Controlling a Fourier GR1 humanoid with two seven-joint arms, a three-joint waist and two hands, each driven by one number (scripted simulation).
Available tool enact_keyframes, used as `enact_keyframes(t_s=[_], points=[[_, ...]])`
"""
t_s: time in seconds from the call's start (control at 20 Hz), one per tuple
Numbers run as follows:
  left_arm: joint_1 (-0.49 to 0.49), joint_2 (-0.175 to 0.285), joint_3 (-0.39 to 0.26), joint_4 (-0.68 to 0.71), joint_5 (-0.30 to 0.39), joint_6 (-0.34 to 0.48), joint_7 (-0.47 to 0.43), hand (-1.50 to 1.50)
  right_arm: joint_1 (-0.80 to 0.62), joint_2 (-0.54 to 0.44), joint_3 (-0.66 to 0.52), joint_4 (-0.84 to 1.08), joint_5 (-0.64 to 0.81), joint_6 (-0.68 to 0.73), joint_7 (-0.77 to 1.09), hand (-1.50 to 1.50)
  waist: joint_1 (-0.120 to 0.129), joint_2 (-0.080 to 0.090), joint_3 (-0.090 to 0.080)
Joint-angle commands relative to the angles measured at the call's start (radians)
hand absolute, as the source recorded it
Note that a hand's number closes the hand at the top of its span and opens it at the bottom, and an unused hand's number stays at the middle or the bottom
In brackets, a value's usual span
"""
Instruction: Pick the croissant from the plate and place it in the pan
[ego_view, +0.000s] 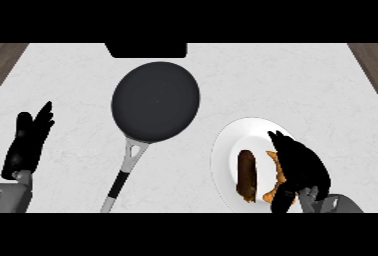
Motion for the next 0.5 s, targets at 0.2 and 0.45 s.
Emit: enact_keyframes(t_s=[0.2, 0.45], points=[[0.049, -0.020, 0.027, -0.052, -0.020, -0.028, 0.001, 0.00, 0.026, -0.014, -0.080, 0.099, 0.040, 0.048, -0.055, -1.50, 0.003, 0.000, 0.000], [-0.008, -0.033, 0.057, 0.010, -0.043, -0.038, -0.013, 0.00, 0.047, 0.006, 0.007, 0.112, 0.184, -0.004, -0.139, 1.50, -0.001, 0.001, 0.000]])
